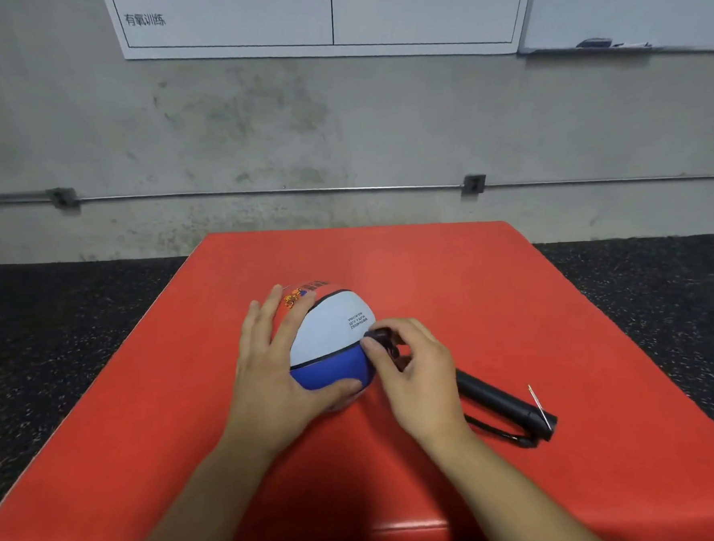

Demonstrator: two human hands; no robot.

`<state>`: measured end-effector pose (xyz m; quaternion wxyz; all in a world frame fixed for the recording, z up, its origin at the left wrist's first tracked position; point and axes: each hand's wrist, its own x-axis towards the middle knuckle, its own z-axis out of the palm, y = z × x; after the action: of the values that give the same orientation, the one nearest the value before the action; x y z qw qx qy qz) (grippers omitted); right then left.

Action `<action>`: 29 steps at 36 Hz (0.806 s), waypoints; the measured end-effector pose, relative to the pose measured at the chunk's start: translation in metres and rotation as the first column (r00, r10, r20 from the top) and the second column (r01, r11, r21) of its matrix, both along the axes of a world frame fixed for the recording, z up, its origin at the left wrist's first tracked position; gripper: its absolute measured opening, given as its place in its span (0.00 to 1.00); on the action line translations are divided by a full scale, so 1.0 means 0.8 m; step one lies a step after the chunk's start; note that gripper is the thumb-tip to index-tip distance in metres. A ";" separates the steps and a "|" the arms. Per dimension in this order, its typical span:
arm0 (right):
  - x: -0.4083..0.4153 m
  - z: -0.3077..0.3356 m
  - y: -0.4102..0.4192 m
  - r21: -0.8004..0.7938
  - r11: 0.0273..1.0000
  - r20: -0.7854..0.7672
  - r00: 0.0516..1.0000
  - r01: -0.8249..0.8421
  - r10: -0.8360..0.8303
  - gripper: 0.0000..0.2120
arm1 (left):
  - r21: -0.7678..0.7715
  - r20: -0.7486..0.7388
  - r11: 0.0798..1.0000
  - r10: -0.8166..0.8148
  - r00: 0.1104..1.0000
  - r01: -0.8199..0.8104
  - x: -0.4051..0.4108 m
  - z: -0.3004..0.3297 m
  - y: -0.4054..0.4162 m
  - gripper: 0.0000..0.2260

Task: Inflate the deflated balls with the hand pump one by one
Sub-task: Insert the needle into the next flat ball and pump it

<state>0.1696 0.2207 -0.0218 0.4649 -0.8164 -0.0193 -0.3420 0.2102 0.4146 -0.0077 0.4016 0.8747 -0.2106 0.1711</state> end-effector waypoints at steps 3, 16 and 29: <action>0.000 0.001 0.004 -0.045 0.999 -0.003 1.000 0.025 -0.025 0.05 | -0.003 0.006 1.000 0.026 1.000 -0.026 -0.002 -0.002 0.002 0.51; 0.012 0.012 -0.014 0.251 0.968 0.021 1.000 -0.019 0.014 0.02 | -0.106 -0.027 0.992 0.062 0.998 -0.065 -0.002 0.000 0.016 0.52; 0.028 -0.010 -0.001 0.128 0.991 -0.295 0.956 0.041 -0.001 0.23 | -0.087 -0.015 0.992 0.094 0.995 -0.095 -0.019 0.014 0.054 0.50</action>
<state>0.1923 0.2197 -0.0295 0.5122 -0.8255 0.0815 -0.2224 0.1947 0.4580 0.0034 0.4324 0.8660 -0.1593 0.1944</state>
